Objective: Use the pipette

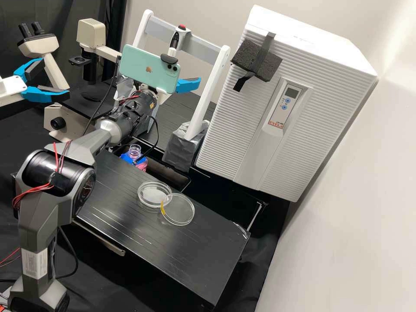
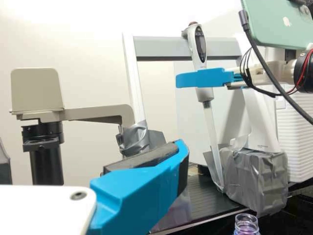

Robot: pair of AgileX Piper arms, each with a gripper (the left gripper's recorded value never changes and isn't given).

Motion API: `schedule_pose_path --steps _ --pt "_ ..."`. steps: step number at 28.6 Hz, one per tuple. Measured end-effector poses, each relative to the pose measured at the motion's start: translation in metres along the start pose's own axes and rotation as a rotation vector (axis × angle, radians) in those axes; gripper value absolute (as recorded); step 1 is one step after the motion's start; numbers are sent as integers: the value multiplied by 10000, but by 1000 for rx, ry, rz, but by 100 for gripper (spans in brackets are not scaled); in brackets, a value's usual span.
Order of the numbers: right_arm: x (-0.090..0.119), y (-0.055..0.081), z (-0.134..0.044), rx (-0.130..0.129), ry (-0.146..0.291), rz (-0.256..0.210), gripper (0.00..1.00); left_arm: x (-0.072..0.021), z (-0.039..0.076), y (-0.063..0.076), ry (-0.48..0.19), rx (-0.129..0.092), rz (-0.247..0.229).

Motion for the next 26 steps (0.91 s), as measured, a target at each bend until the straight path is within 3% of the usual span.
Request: schedule_pose_path --steps 26 --pt "10 -34 4 -3 -1 -8 0 30 -3 -4 0 0 0"
